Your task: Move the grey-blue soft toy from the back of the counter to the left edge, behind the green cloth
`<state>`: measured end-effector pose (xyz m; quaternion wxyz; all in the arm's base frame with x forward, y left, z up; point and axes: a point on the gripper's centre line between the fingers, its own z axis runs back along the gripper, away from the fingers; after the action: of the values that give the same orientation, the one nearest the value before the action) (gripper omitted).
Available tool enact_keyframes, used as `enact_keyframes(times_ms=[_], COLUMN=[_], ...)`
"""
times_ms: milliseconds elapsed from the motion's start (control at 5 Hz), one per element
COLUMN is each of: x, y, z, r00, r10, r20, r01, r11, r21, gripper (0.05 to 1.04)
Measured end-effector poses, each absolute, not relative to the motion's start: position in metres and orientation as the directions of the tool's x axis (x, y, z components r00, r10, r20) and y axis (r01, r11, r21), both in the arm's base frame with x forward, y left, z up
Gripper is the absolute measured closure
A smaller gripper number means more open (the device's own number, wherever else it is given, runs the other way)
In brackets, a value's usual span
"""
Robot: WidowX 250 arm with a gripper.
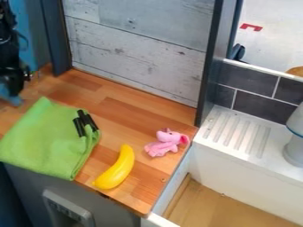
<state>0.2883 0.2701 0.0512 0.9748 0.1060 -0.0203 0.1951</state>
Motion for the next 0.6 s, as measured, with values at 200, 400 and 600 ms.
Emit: enact_keyframes(times_ms=[200,400,600], x=[0.2733,0.2679,0.2686], y=[0.2808,0.2863,0.2897], z=[0.0244,0.0208,0.0177], r00=[0.886,0.853,0.839], r10=[0.459,0.512,0.527], r20=[-0.058,-0.1,-0.131], r01=[-0.432,-0.467,-0.472], r11=[0.866,0.835,0.827], r21=[0.25,0.292,0.307], gripper=[0.428,0.428,0.428])
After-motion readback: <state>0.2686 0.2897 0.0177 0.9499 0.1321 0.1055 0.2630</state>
